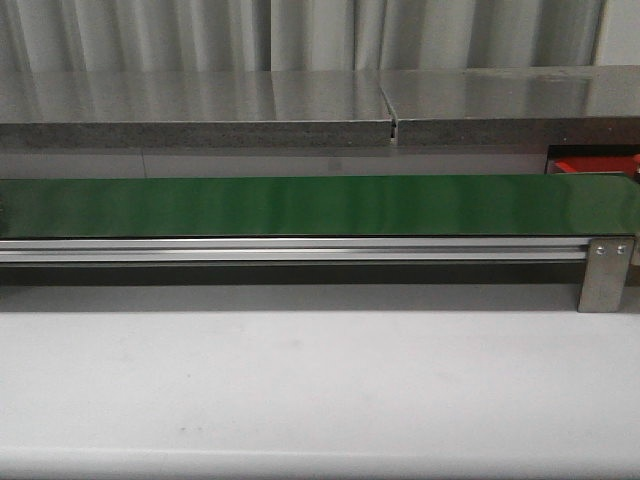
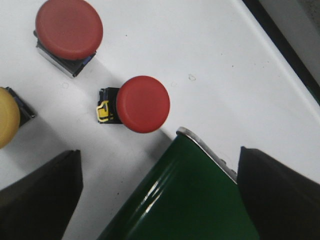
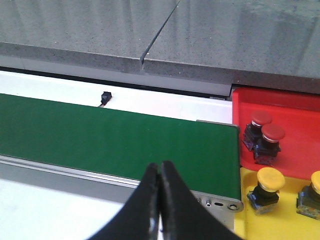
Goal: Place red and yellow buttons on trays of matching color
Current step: 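Lower the yellow button onto the green belt and open the left gripper, then grasp a red mushroom button from the cluster with the left gripper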
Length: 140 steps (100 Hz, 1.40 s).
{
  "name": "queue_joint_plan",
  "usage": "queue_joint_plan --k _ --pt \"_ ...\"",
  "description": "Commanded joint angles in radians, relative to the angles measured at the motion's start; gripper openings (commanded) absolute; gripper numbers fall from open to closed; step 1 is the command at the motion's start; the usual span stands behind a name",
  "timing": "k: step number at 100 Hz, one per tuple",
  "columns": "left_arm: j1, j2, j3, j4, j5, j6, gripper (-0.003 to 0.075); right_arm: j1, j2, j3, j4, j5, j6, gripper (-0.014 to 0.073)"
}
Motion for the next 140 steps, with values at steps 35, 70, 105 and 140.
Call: queue_joint_plan --k 35,70,105,140 --pt "0.002 0.051 -0.103 -0.030 -0.076 -0.048 0.0617 0.002 0.002 -0.025 0.015 -0.053 -0.012 -0.0076" --pt "0.002 0.098 -0.105 -0.034 -0.102 -0.062 0.0617 0.002 0.002 -0.025 0.015 -0.051 -0.012 -0.0076" --pt "0.002 0.104 -0.105 -0.085 -0.150 -0.062 0.0318 0.002 0.002 -0.025 0.015 -0.051 -0.012 -0.0076" --pt "0.002 0.097 -0.105 -0.090 -0.141 -0.060 0.0186 0.002 0.002 -0.025 0.015 -0.051 -0.012 -0.0076"
